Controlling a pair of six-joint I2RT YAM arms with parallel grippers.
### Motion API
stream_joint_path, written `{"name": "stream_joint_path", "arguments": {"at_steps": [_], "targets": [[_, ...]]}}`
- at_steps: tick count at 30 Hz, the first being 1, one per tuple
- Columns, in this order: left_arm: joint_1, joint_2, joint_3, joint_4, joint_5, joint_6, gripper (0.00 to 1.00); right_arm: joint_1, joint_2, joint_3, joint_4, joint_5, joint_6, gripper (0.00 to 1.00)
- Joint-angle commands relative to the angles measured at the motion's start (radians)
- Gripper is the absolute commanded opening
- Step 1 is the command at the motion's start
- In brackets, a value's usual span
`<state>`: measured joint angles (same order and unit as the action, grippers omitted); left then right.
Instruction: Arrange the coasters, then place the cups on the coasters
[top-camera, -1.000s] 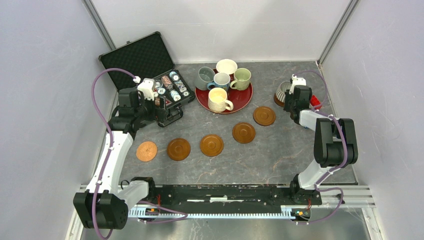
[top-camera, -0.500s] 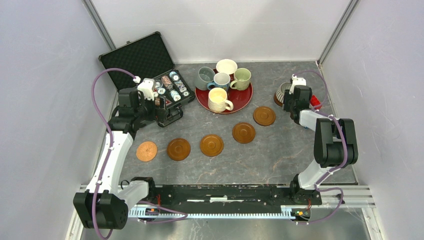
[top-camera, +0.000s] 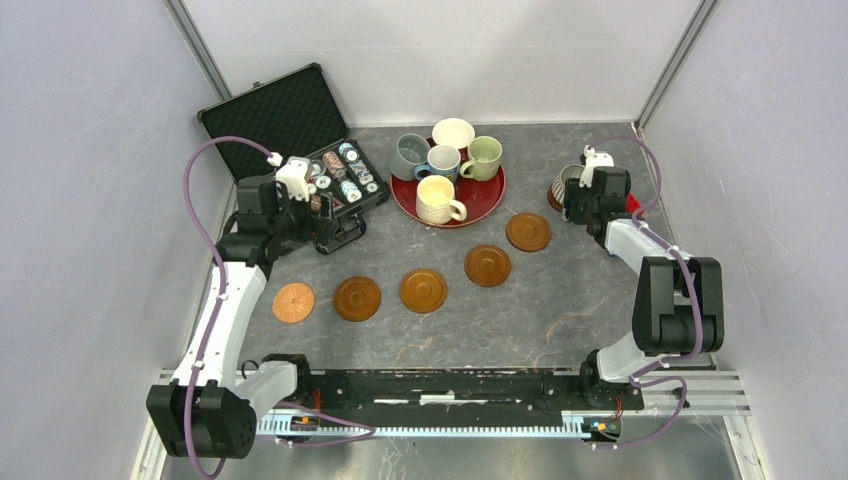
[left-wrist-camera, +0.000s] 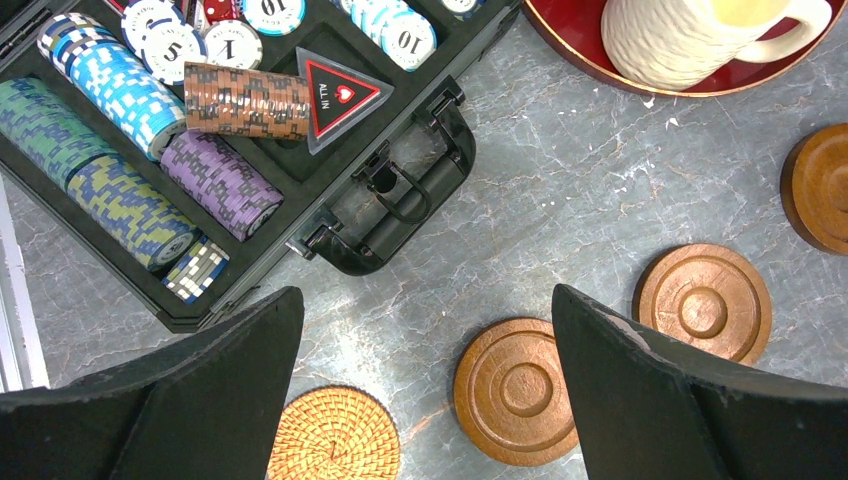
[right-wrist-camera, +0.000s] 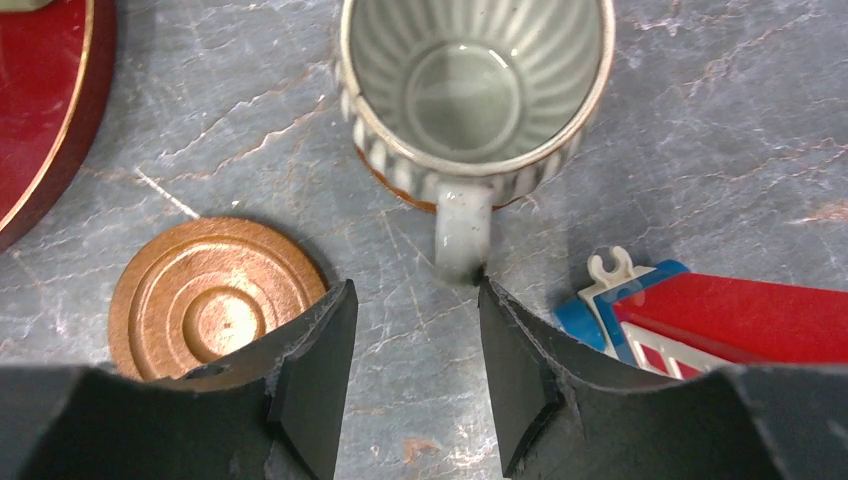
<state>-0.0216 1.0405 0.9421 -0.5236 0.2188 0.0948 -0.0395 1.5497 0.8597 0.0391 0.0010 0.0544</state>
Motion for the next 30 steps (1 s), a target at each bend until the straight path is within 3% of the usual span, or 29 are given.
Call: {"name": "stream_joint_path", "arguments": {"at_steps": [1, 8, 18, 30], "targets": [[0.005, -0.011, -0.008, 0.034, 0.022, -0.041, 1.00, 0.005, -0.056, 0.040, -0.055, -0.097, -0.013, 0.54], [0.005, -0.013, -0.005, 0.031, 0.026, -0.043, 1.00, 0.016, 0.025, 0.108, -0.054, -0.144, -0.009, 0.44], [0.006, -0.009, -0.003, 0.031, 0.025, -0.042, 1.00, 0.018, 0.095, 0.146, -0.058, -0.102, -0.013, 0.42], [0.006, -0.004, -0.003, 0.034, 0.025, -0.043, 1.00, 0.018, 0.104, 0.160, -0.100, -0.067, -0.046, 0.53]]}}
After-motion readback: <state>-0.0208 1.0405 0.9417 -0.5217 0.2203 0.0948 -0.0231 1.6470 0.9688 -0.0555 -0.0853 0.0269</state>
